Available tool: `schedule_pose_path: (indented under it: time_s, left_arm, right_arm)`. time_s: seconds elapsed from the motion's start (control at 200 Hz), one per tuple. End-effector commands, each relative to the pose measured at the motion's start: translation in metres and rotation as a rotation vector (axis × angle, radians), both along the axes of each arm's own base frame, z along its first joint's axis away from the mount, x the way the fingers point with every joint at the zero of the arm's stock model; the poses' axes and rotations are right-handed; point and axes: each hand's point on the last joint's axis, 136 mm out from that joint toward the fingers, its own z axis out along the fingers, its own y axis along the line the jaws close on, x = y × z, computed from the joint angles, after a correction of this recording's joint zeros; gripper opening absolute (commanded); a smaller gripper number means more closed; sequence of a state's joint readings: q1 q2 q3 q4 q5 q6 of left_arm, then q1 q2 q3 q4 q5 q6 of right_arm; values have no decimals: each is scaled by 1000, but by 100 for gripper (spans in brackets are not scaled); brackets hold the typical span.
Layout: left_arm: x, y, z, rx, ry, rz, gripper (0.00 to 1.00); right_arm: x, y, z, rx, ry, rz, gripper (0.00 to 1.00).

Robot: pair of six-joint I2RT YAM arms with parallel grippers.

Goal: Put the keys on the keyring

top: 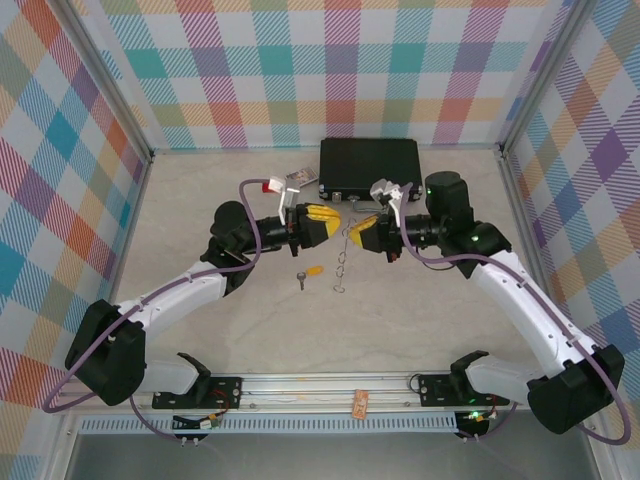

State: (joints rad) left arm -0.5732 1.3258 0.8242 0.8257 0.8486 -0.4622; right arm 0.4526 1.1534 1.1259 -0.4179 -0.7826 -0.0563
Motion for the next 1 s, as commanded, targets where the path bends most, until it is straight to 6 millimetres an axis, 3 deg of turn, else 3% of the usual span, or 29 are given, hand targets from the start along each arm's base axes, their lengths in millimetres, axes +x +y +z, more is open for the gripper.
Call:
schedule_pose_path:
  time_s: [0.0, 0.145, 0.58, 0.72, 0.995]
  left_arm:
    - [-11, 1, 11, 16, -60, -67, 24]
    - [-10, -4, 0, 50, -39, -95, 23]
    - [-11, -12, -6, 71, -27, -128, 22]
    - [-14, -14, -7, 76, -29, -142, 15]
    - [-16, -16, -14, 104, -17, -169, 18]
  right_arm:
    - [-1, -1, 14, -4, -79, 25, 0]
    - [-2, -1, 16, -1, -85, 32, 0]
    - [-5, 2, 12, 10, -54, 58, 0]
    - [-5, 3, 11, 11, -43, 62, 0]
    - [-3, 1, 12, 8, -58, 48, 0]
